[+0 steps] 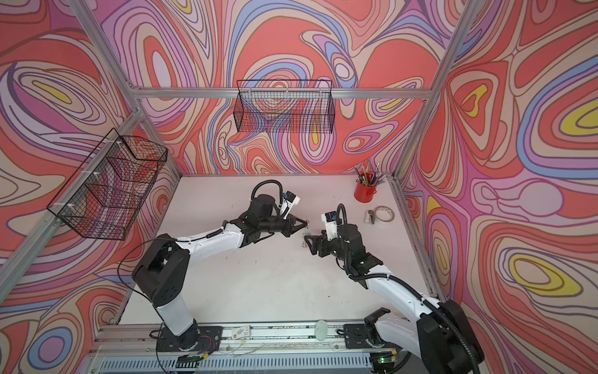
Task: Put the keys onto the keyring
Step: 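Hold the hoop up with the left gripper while the right gripper moves toward it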
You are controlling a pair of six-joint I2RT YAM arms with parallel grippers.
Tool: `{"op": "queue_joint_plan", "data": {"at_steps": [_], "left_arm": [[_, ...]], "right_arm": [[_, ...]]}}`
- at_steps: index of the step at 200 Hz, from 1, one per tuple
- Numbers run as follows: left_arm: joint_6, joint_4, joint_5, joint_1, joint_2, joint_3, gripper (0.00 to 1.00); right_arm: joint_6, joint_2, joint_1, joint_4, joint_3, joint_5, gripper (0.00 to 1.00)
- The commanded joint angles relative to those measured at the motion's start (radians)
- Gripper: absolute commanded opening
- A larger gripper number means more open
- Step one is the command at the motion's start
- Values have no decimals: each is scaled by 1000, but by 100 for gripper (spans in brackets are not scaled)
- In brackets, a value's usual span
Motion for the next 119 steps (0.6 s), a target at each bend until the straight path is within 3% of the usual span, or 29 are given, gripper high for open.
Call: {"op": "queue_joint_plan", "data": {"at_steps": [1,53,86,119], "left_arm": [[-8,-45,-32,-7,-28,30,0],[-37,-35,-16,-13,-35,42,0],[-25,-71,-35,-16,-52,54,0],[-33,-72,-40,-17,-60,57,0]], "right_arm": [[42,23,6,100,-11,-54,88],[57,98,9,182,-31,20,80],[42,151,20,212,-22,-2,73],[34,203,26,224,-16,-22,56]]}}
